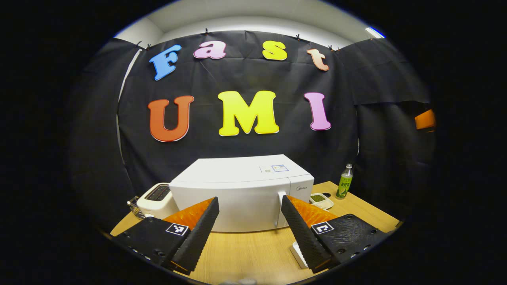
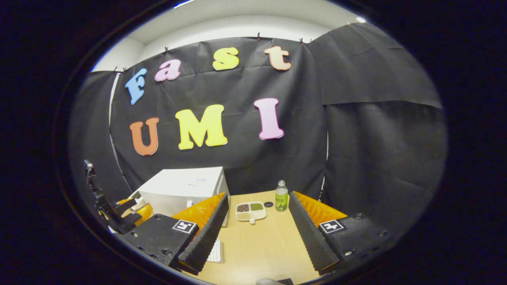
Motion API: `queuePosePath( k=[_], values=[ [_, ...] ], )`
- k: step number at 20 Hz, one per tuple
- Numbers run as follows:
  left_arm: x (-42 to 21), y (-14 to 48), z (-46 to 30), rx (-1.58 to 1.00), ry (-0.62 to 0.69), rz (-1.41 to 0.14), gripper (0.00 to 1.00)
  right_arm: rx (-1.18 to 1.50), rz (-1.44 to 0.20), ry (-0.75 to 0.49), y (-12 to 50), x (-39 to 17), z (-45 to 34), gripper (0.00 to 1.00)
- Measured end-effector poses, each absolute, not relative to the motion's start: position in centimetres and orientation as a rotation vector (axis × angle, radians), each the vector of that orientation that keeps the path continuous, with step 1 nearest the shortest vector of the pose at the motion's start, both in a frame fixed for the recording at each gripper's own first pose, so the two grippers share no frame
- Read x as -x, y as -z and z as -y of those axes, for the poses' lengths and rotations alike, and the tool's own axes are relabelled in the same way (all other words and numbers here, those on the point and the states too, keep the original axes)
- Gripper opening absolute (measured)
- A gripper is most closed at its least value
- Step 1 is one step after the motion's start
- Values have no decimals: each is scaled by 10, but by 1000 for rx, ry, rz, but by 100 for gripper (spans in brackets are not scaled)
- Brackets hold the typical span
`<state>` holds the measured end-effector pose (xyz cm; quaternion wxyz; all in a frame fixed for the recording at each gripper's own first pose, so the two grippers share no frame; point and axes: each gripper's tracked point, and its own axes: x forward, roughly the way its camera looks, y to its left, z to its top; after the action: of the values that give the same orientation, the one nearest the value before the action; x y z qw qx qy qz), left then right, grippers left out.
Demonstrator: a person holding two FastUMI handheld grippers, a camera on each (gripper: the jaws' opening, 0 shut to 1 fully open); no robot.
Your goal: Open the microwave oven with the left hand, put the food in, and close the microwave oven.
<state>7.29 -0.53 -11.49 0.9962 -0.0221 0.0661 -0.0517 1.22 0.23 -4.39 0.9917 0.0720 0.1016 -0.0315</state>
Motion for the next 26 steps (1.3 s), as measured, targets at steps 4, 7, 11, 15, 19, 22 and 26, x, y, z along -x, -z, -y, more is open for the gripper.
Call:
queuePosePath(
  k=[4, 7, 11, 15, 19, 22, 26],
  values=[
    [-29, 79, -33, 52, 52, -108, 97, -120, -154, 48, 35, -3, -8, 98],
    [-5, 53, -57, 45, 20, -74, 96, -106, -121, 31, 28, 4, -18, 98],
    [16, 29, -76, 47, -1, -42, 96, -103, -110, -1, 27, 13, -38, 98],
    [29, 20, -83, 23, -19, -25, 96, -76, -97, -26, 23, 20, -55, 98],
    [37, 14, -80, 31, -13, -1, 100, -52, -84, -38, 14, 23, -62, 98],
    [36, 11, -81, 50, -25, 4, 96, -46, -77, -48, 10, 23, -66, 91],
    [38, 10, -84, 48, -44, 8, 96, -40, -74, -56, 8, 23, -68, 98]
  ],
)
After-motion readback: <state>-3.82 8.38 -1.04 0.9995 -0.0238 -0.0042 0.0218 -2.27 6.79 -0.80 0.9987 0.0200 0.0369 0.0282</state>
